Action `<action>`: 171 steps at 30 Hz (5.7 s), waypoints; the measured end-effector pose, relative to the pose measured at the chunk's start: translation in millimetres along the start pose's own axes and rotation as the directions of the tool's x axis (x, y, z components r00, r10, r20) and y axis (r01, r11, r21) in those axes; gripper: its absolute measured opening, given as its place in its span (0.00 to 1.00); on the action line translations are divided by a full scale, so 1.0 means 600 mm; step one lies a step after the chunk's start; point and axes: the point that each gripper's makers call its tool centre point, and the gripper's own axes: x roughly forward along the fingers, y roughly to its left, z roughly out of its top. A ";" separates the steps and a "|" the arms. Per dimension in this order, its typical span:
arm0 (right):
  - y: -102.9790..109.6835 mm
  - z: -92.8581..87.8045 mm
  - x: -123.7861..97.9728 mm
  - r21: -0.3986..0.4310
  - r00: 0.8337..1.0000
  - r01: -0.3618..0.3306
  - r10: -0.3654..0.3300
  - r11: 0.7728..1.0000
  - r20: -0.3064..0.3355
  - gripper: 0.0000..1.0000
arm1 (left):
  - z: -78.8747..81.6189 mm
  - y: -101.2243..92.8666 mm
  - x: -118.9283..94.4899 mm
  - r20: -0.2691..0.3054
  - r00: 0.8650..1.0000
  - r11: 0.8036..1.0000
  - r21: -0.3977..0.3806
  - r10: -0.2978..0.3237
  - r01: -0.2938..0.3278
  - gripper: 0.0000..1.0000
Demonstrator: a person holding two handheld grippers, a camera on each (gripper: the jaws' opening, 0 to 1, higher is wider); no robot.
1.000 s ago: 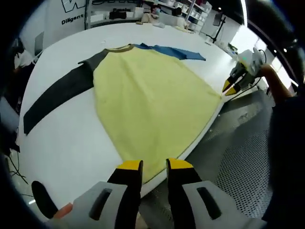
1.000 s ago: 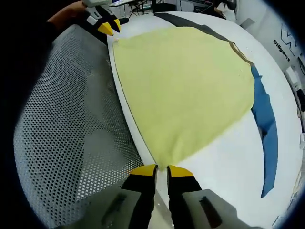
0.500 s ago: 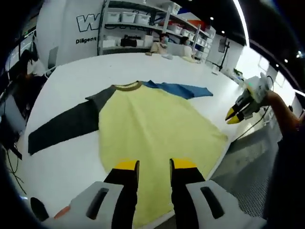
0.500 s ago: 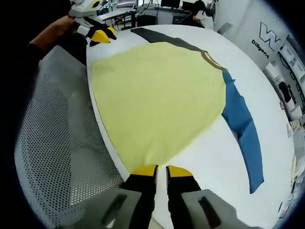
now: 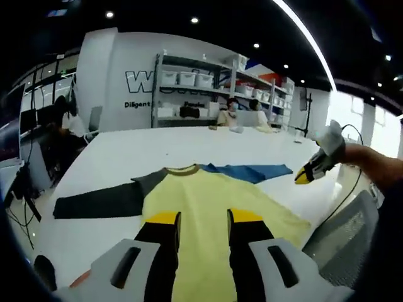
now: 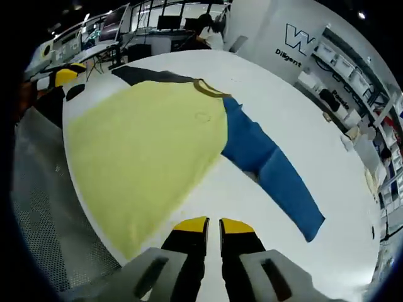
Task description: Fold the garment on the visible template until the final outline fits inside the template.
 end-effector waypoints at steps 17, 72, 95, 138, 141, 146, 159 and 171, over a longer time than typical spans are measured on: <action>-0.215 -0.038 0.010 0.205 0.947 0.316 -0.321 0.926 -0.011 0.05 | -0.049 0.009 0.022 -0.087 0.996 0.998 -0.054 0.038 -0.042 0.99; -0.361 -0.138 0.127 0.562 0.932 0.331 -0.356 0.758 -0.069 0.20 | -0.084 -0.004 0.029 -0.177 0.984 0.997 -0.081 -0.008 -0.006 0.92; -0.360 -0.142 0.125 0.580 0.928 0.332 -0.367 0.744 -0.061 0.00 | -0.088 -0.003 0.027 -0.187 0.982 0.996 -0.085 -0.011 -0.005 0.87; -0.361 0.074 0.036 0.327 0.857 0.437 -0.498 0.838 0.130 0.00 | -0.079 -0.017 0.025 -0.163 0.985 0.996 -0.077 -0.050 0.038 0.85; -0.346 0.096 0.038 0.302 0.862 0.429 -0.485 0.851 0.143 0.00 | -0.076 -0.017 0.024 -0.155 0.987 0.996 -0.077 -0.051 0.039 0.85; -0.316 0.132 0.036 0.281 0.870 0.409 -0.464 0.869 0.169 0.00 | -0.073 -0.017 0.024 -0.146 0.988 0.996 -0.076 -0.052 0.041 0.85; -0.238 0.227 0.044 0.233 0.887 0.333 -0.387 0.914 0.251 0.00 | -0.067 -0.019 0.023 -0.131 0.990 0.997 -0.067 -0.055 0.047 0.85; -0.141 0.327 0.072 0.147 0.903 0.237 -0.273 0.960 0.332 0.00 | -0.067 -0.011 0.022 -0.123 0.991 0.998 -0.059 -0.043 0.036 0.88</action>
